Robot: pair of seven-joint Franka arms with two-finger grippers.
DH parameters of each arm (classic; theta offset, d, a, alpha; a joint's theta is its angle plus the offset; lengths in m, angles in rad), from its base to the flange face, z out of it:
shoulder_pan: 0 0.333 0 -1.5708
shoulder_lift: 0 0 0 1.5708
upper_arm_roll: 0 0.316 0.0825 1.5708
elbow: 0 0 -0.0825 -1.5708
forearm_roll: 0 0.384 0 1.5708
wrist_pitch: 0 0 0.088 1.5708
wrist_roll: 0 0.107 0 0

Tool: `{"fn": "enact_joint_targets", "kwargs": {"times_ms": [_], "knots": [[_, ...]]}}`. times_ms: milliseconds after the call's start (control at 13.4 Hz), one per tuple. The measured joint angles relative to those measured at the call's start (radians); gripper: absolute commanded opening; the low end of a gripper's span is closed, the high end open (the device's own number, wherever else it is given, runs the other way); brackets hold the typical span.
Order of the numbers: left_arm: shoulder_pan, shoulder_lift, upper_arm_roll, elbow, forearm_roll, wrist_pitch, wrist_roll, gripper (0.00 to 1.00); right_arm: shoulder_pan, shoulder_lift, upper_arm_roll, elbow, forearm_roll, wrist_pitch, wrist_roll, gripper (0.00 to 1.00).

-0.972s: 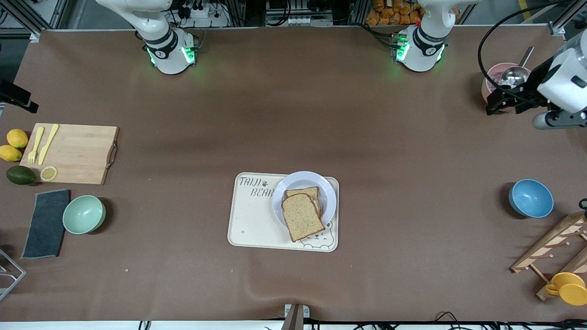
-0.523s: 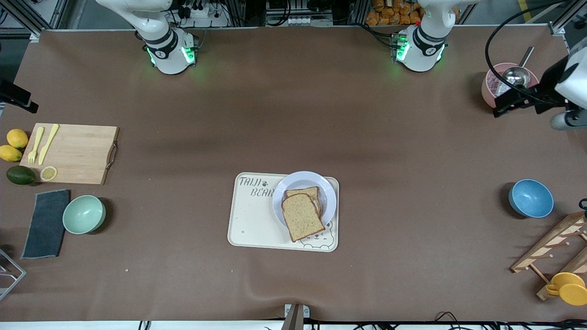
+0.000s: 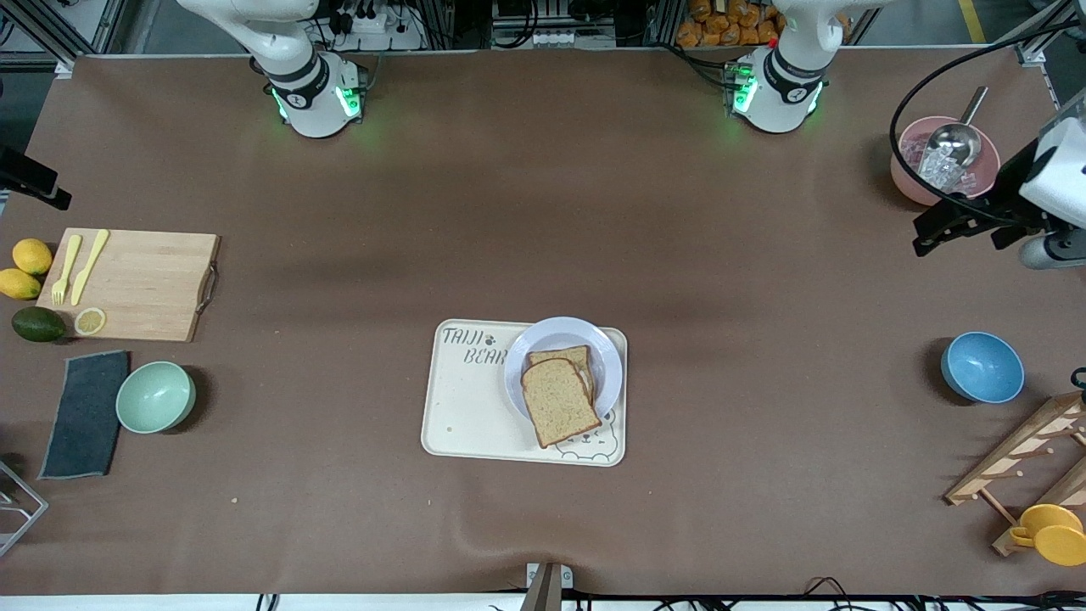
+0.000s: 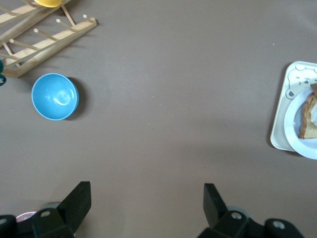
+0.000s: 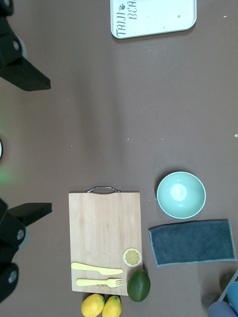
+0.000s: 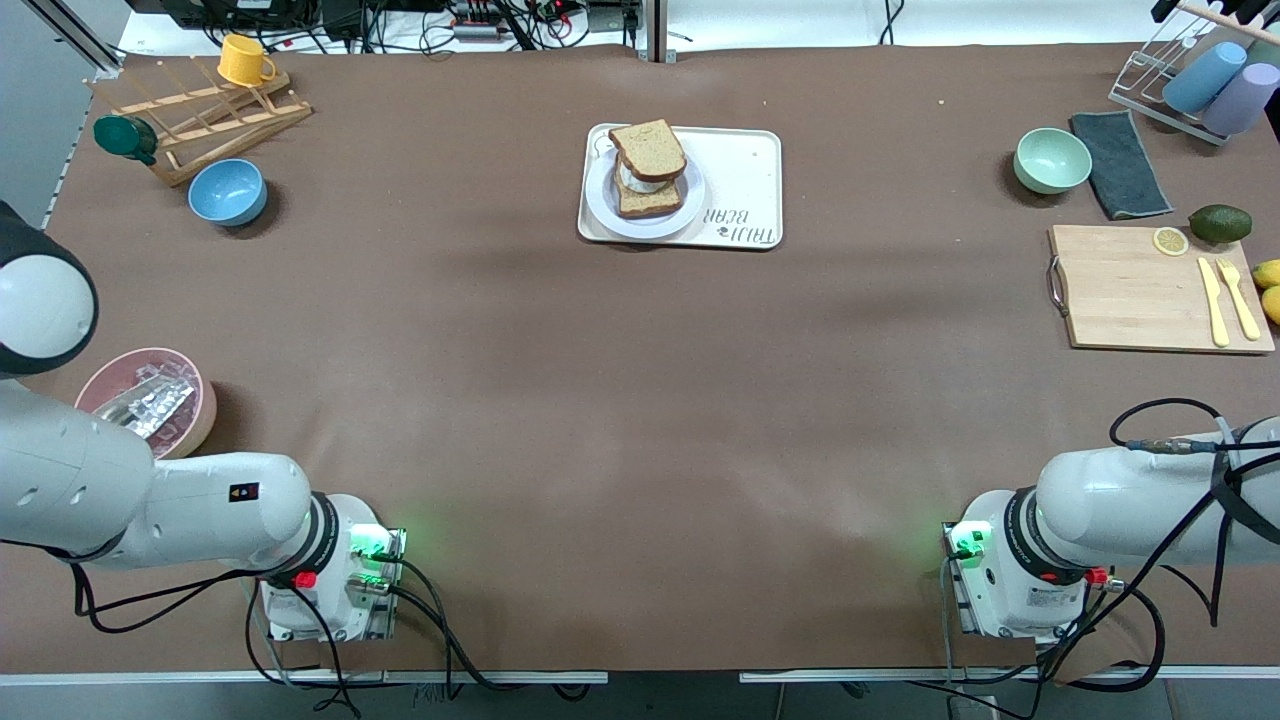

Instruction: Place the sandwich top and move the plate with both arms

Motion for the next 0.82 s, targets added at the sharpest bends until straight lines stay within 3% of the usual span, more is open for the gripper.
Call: {"fn": "enact_joint_targets", "kwargs": {"times_ms": [224,822], "knots": [[-0.022,-0.005,0.035,0.009,0.000,0.001,0.015,1.00,0.000,0.002,0.000,0.000,0.000,0.000,0.000,1.00],[-0.050,-0.025,0.035,-0.017,0.000,0.001,0.012,1.00,0.000,0.002,0.000,0.000,0.000,0.000,0.000,1.00]]}}
